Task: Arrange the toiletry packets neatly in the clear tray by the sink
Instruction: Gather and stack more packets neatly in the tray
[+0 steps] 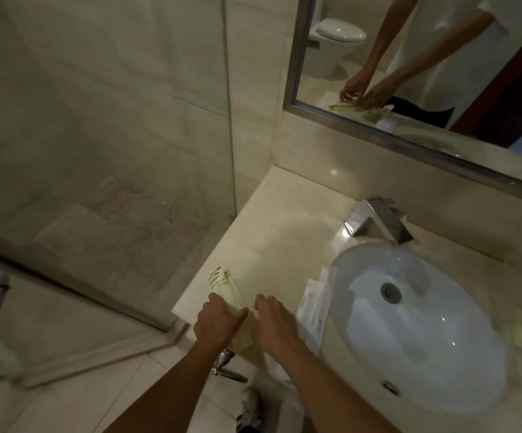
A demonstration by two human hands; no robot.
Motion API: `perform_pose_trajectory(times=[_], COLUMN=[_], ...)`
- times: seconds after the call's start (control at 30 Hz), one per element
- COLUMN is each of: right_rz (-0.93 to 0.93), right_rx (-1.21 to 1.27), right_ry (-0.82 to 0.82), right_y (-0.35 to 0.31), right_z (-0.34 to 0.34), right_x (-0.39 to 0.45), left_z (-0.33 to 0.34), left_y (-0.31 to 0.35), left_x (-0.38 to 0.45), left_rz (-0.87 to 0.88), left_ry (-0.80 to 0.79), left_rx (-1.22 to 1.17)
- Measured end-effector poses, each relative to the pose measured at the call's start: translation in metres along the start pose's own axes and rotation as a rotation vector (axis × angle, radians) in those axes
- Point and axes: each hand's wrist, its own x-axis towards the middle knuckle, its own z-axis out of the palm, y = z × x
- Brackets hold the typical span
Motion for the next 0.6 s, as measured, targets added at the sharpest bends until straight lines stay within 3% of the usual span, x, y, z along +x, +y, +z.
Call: perform_pose_trajectory(times=[0.4,0.6], right_rz=[0.201,0.209], right_rx=[0.463,0.457], right_ry=[-0.003,-0.063], right_y=[-0.022,-0.027], right_z=[0.021,0.025], right_x=[0.018,0.023], left_z=[0.0,-0.005], left_y=[-0.014,-0.019], left_x=[0.015,0.022], left_rz=[-0.021,-0.001], left_ry=[-0.039,-0.084], left_rx=[-0.184,-0.232])
